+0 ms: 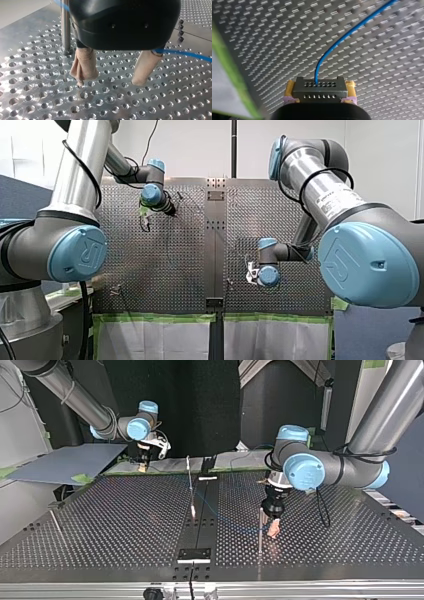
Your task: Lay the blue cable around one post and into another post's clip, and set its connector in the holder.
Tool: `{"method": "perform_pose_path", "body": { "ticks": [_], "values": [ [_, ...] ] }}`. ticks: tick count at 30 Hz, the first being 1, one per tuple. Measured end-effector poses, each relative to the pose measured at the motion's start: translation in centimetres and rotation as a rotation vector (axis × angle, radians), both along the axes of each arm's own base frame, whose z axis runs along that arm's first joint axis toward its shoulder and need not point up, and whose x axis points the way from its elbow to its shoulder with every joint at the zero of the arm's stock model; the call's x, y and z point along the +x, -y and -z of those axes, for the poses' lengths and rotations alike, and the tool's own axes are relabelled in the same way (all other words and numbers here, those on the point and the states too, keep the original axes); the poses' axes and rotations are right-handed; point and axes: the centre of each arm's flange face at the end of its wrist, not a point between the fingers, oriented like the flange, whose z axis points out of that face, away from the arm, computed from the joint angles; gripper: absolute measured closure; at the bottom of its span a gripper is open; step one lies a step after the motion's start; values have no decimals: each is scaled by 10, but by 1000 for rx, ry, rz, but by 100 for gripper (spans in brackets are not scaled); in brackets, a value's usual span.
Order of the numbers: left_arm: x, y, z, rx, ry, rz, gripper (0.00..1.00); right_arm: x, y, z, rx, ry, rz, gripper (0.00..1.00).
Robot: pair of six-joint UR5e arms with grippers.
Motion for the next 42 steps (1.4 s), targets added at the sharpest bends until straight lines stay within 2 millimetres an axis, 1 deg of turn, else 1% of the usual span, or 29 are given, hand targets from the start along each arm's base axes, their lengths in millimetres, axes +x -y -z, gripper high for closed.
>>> {"method": "perform_pose_path", "body": {
  "ticks": [7, 13, 19, 22, 28, 31, 37, 42],
  "values": [
    [0, 0, 0, 1, 1, -1, 0, -22, -24, 57, 58, -20, 30, 100],
    [0, 0, 0, 1, 1, -1, 0, -40, -44, 95, 99, -39, 51, 100],
    [0, -1, 0, 3, 0, -8, 0, -60, -72, 137, 149, -57, 70, 100],
    [0, -1, 0, 3, 0, -11, 0, -71, -90, 160, 179, -68, 77, 100],
    [1, -2, 0, 4, 1, -15, 0, -88, -120, 191, 224, -88, 82, 100],
    [1, -3, 0, 4, 1, -16, 0, -99, -140, 209, 251, -106, 83, 100],
    [1, -4, 0, 4, 1, -17, 0, -117, -172, 235, 295, -129, 88, 100],
    [1, -4, 0, 4, 1, -17, 0, -125, -178, 254, 292, -125, 100, 100]
  ]
}}
